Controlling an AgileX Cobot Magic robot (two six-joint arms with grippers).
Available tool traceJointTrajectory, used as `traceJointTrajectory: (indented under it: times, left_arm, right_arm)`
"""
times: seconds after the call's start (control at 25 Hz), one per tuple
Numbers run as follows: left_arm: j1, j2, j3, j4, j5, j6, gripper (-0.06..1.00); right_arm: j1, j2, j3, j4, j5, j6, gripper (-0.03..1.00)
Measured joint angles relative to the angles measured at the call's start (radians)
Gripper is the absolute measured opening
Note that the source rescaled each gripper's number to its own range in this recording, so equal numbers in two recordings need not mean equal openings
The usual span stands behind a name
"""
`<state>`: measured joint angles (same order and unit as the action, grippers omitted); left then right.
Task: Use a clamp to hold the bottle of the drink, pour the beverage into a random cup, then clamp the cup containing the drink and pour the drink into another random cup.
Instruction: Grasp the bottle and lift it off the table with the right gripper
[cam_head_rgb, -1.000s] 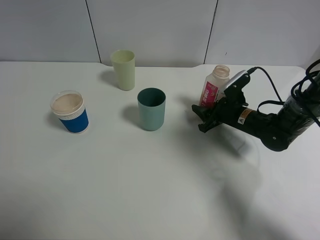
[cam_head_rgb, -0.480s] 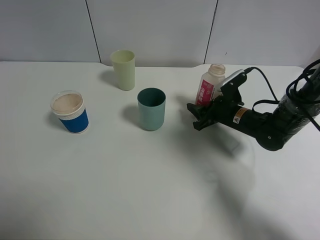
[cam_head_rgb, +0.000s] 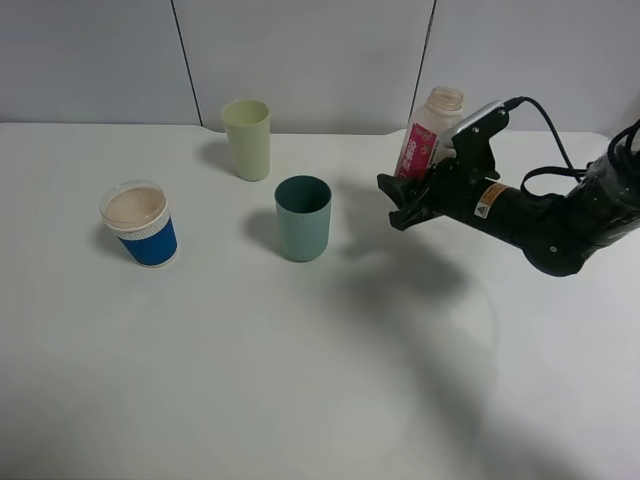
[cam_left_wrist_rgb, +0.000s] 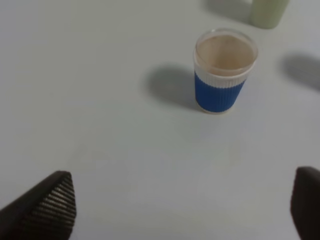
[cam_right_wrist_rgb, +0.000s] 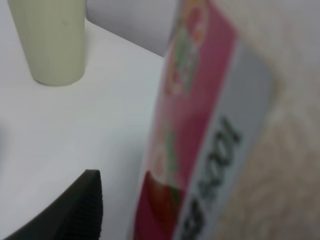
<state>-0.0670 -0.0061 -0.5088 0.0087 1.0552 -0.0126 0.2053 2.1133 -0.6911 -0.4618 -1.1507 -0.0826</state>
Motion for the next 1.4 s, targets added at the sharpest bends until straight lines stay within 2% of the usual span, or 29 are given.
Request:
traceJointTrajectory:
  times: [0.16, 0.28, 0.72, 1.0, 1.4]
  left_arm:
    - [0.000, 0.000, 0.000, 0.000, 0.000, 0.000, 0.57]
    - [0.000, 0.000, 0.000, 0.000, 0.000, 0.000, 0.57]
    - [0.000, 0.000, 0.000, 0.000, 0.000, 0.000, 0.57]
    - [0.000, 0.000, 0.000, 0.000, 0.000, 0.000, 0.57]
    - [0.000, 0.000, 0.000, 0.000, 0.000, 0.000, 0.57]
  right_arm:
    - [0.000, -0.044, 0.000, 0.001, 0.050, 0.034, 0.03]
    - [0.000, -0.101, 0.001, 0.002, 0.122, 0.052, 0.03]
    - [0.000, -0.182, -0.003, -0.003, 0.193, 0.052, 0.03]
    - [0.048, -0.193, -0.150, -0.128, 0.448, 0.070, 0.03]
    - [0.076, -0.193, -0.214, -0.295, 0.569, 0.107, 0.03]
